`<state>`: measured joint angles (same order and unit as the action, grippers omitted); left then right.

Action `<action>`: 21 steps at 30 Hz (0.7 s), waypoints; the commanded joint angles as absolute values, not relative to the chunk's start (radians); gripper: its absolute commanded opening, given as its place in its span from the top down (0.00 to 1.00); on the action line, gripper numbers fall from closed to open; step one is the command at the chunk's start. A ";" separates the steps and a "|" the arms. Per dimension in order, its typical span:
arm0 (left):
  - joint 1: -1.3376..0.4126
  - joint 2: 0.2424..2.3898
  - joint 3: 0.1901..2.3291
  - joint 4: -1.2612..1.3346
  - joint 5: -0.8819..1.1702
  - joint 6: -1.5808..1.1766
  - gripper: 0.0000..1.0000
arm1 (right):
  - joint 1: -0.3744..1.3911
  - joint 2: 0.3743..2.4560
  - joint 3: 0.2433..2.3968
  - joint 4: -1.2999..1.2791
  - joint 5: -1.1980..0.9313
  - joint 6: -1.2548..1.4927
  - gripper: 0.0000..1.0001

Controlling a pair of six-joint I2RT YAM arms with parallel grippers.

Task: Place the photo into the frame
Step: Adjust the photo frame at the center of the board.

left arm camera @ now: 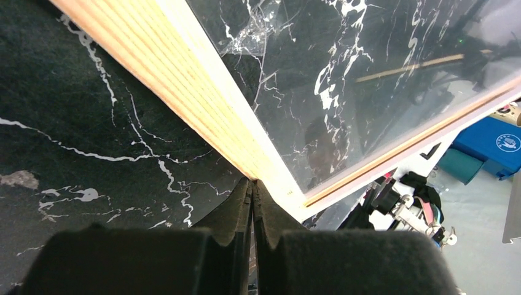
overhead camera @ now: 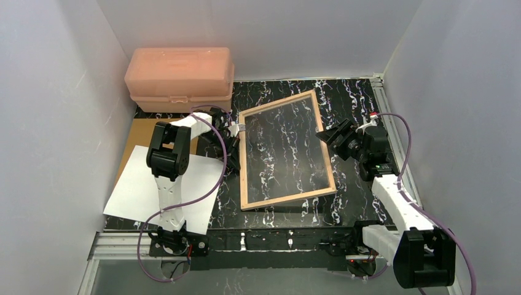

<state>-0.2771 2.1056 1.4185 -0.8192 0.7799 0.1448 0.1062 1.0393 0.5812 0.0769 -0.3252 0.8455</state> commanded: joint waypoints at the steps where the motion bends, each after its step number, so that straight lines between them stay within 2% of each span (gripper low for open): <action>1: -0.326 2.136 1.423 -0.707 0.787 0.145 1.00 | 0.233 0.999 0.554 0.142 -0.679 1.065 0.21; 14: -0.326 2.107 1.413 -0.700 0.778 0.147 1.00 | 0.389 1.008 0.620 0.284 -0.689 1.171 0.22; 21: -0.322 2.095 1.408 -0.692 0.782 0.144 1.00 | 0.452 1.025 0.657 0.244 -0.640 1.168 0.21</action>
<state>-0.2825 2.0983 1.4166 -0.8162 0.7200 0.1452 0.3843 0.9741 0.6785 0.4812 -0.4648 1.1305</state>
